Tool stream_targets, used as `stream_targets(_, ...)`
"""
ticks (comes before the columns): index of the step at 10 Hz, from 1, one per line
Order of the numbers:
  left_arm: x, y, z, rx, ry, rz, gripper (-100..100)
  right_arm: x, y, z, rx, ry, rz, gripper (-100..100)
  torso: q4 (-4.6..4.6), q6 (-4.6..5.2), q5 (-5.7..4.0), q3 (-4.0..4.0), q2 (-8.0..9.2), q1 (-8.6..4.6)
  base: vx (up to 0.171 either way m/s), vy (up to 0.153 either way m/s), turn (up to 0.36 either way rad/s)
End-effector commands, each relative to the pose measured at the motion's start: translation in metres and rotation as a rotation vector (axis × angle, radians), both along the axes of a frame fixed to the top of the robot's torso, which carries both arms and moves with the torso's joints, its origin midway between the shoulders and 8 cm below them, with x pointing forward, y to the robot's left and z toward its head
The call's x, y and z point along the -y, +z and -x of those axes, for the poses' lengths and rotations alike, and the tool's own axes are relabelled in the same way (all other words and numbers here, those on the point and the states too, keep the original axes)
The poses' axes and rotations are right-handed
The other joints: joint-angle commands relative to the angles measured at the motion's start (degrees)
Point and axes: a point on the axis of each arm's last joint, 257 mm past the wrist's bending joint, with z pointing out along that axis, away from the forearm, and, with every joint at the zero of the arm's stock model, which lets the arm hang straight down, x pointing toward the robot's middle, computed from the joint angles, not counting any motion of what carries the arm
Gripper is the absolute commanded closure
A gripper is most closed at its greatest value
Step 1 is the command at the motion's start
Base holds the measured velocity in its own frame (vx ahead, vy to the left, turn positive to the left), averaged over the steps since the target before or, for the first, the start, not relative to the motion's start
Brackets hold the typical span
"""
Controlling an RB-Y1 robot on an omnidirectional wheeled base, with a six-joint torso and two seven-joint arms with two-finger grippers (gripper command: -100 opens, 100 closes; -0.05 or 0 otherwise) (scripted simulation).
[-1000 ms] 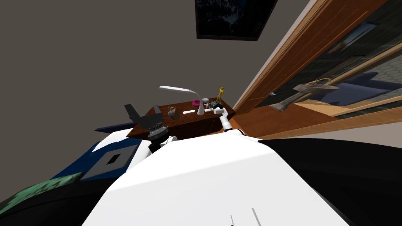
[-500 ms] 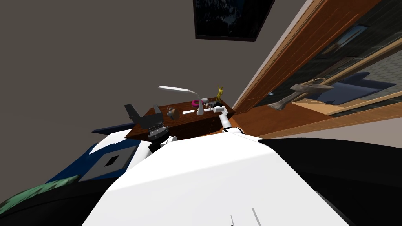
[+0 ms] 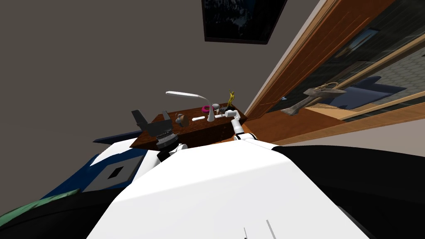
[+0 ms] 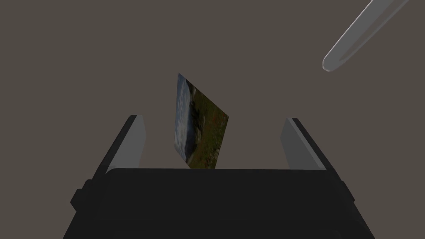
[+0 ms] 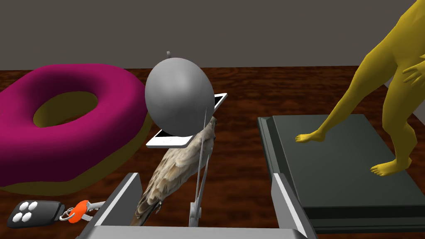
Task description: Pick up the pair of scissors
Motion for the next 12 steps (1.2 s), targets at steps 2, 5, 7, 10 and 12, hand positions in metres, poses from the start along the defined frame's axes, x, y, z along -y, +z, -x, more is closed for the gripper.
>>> stream_targets(2,0.0,0.0,0.0,0.0,0.0,0.0,0,-0.005,-0.002,0.001,-0.036,0.006,-0.005,-100,0.0,0.0,0.0,0.0,0.0,0.0,-0.004,-0.006,-0.028)
stream_targets(5,0.0,0.0,0.0,0.0,0.0,0.0,0,-0.013,-0.003,0.001,-0.084,0.015,-0.014,-100,0.0,0.0,0.0,0.0,0.01,0.0,-0.005,-0.006,-0.032)
stream_targets(7,0.0,0.0,0.0,0.0,0.0,0.0,0,-0.021,-0.003,0.003,-0.125,0.026,-0.024,-100,0.0,0.0,0.0,0.0,0.0,0.0,-0.003,-0.01,-0.042)
stream_targets(10,0.0,0.0,0.0,0.0,0.0,0.0,0,-0.031,-0.005,0.005,-0.169,0.038,-0.036,-100,0.0,0.0,0.0,0.0,0.0,-0.01,-0.003,-0.012,-0.028)
stream_targets(12,0.0,0.0,0.0,0.0,0.0,0.0,0,-0.042,-0.007,0.008,-0.204,0.051,-0.049,-100,0.0,0.0,-0.01,0.0,0.0,-0.04,-0.002,-0.02,-0.053)
